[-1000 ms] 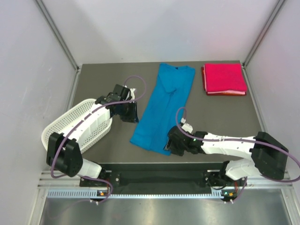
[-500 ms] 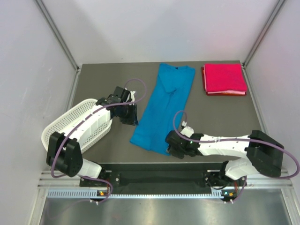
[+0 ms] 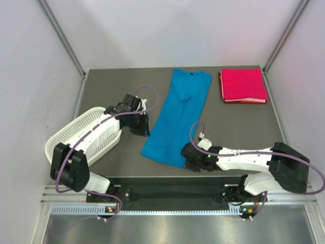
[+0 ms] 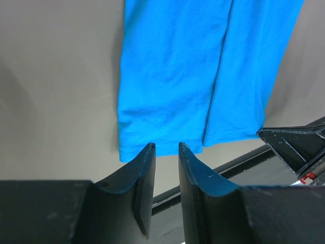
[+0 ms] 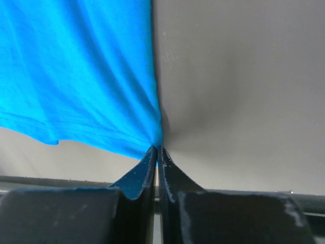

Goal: Fold and stack the t-shirts
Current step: Fold the tshirt

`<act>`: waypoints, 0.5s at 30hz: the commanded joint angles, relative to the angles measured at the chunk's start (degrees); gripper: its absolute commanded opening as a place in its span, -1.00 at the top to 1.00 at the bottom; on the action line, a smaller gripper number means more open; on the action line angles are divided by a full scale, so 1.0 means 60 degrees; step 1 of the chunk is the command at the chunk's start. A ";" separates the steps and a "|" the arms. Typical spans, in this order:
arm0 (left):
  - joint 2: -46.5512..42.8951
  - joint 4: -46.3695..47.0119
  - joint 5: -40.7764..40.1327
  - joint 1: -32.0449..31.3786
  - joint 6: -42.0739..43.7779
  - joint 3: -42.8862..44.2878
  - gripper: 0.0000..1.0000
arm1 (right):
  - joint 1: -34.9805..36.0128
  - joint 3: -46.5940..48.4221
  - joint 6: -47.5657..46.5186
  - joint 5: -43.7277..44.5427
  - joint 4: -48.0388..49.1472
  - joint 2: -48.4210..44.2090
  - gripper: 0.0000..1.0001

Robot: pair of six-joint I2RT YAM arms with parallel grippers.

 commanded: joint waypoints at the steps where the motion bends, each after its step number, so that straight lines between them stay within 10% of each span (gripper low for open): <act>1: -0.0395 0.0346 0.0329 0.0046 0.0087 -0.0145 0.38 | 0.0147 -0.0113 -0.0249 0.0228 -0.0174 -0.0570 1.00; 15: -0.1376 0.1531 0.1282 -0.1344 -0.2283 -0.2473 0.21 | 0.0015 -0.1006 -0.1260 0.0008 -0.3688 -0.3511 1.00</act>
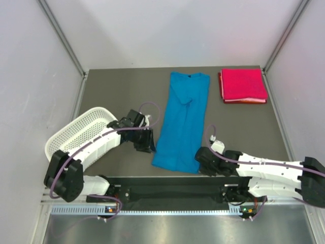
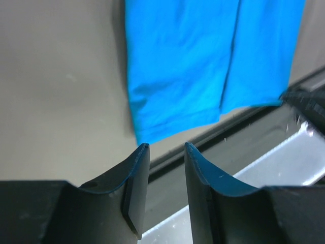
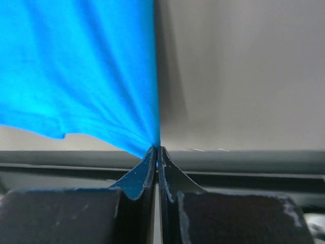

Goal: Fold and stack the t-shirts
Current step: Fold the tshirt

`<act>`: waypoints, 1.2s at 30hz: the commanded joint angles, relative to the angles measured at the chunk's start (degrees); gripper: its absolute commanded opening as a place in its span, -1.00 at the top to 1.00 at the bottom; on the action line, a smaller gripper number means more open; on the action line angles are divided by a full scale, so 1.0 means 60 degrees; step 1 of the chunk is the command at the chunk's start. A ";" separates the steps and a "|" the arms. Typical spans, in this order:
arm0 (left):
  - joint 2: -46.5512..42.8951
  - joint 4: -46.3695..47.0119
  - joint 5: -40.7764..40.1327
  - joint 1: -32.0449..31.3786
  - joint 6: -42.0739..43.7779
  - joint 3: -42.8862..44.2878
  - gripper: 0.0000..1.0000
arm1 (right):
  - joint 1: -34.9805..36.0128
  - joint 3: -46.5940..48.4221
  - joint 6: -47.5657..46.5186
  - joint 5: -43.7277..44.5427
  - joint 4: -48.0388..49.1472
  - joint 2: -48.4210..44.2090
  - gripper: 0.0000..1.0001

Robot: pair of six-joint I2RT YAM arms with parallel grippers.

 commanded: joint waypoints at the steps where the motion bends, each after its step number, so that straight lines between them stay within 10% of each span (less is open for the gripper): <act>1: -0.0426 0.1021 0.0018 -0.0685 -0.1101 -0.0562 0.21 | 0.0015 -0.0297 -0.0244 0.0004 -0.1468 -0.0888 1.00; 8: -0.0206 0.1887 -0.0831 -0.2487 -0.2244 -0.1454 0.16 | 0.0015 -0.0619 -0.0405 -0.0010 -0.1718 -0.2017 1.00; 28: 0.0013 0.3206 -0.0994 -0.2797 -0.2787 -0.2613 0.21 | 0.0015 -0.1249 -0.0434 -0.0215 -0.1118 -0.2574 1.00; 36: -0.0103 0.3777 -0.0715 -0.3089 -0.3313 -0.2979 1.00 | 0.0015 -0.1614 -0.0332 -0.0258 -0.1176 -0.2998 1.00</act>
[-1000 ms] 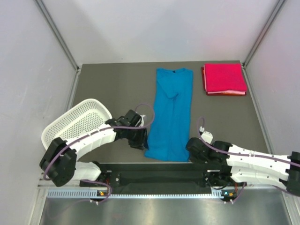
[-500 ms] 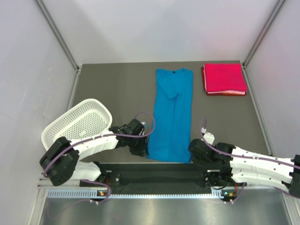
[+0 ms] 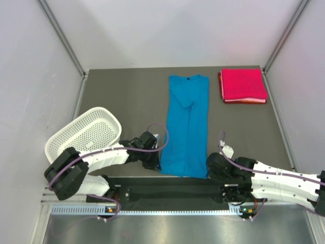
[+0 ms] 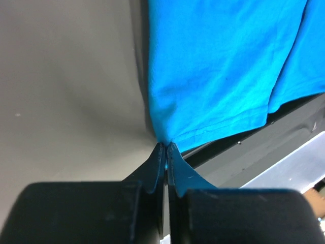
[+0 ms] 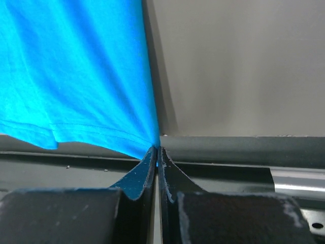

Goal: Fold and stack the t-shirts
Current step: Fold the tshirt

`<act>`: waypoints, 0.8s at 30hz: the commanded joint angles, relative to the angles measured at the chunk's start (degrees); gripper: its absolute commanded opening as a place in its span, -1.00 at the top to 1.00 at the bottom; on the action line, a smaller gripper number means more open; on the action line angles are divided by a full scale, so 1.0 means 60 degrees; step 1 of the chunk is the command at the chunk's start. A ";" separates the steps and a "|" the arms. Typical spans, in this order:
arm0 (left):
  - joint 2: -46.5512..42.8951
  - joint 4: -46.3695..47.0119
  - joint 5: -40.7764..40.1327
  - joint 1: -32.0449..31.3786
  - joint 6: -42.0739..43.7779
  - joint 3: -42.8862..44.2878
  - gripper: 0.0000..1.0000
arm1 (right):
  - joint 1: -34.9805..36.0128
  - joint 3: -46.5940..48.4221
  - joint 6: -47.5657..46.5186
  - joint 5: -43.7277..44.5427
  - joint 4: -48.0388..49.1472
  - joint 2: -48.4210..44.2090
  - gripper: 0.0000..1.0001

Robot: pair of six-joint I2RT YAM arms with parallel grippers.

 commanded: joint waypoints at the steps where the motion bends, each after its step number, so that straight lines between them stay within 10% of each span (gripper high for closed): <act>1: -0.0147 0.0761 0.0199 -0.0273 -0.0429 -0.0240 1.00 | 0.0044 -0.0227 -0.0004 -0.0142 0.0037 -0.0296 1.00; 24: -0.0589 -0.0234 -0.0811 -0.0933 -0.1486 0.0607 1.00 | 0.0029 0.0664 -0.0940 0.0618 -0.0344 -0.0898 1.00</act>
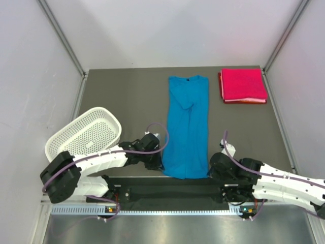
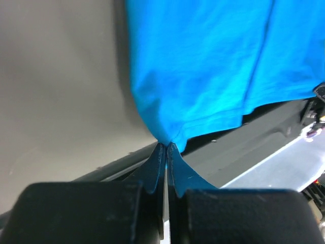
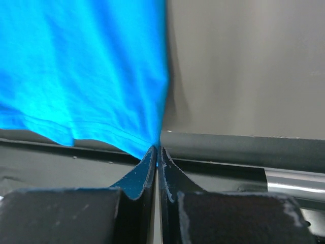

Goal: Fold and stack the t-shirts
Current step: Fold the tshirt

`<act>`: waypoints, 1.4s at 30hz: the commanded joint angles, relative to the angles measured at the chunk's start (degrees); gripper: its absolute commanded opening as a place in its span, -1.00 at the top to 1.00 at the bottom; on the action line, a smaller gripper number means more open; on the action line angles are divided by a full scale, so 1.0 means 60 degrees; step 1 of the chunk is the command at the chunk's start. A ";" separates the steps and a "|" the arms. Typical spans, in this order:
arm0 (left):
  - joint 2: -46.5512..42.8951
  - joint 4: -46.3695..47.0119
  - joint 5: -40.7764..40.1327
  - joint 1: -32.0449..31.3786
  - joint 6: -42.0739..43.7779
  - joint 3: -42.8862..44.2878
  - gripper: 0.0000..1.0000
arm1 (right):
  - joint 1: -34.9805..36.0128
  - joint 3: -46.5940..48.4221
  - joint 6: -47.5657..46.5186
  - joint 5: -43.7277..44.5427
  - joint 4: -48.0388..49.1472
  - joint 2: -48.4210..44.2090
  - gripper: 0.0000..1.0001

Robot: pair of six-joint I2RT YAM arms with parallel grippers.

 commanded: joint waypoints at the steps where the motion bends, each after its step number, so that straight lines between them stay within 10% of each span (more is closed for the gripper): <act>1: 0.0225 -0.0216 -0.0108 -0.0015 0.0048 0.0968 1.00 | 0.0029 0.0985 -0.0620 0.0797 0.0024 0.0410 1.00; 20: 0.5336 -0.1402 0.1120 0.3294 0.3124 0.7062 1.00 | -0.5959 0.5116 -0.8426 -0.1280 0.2778 0.5841 1.00; 42: 0.8882 -0.2033 0.1897 0.4906 0.3886 1.1604 1.00 | -0.8115 0.8794 -0.9806 -0.3404 0.3086 0.9727 1.00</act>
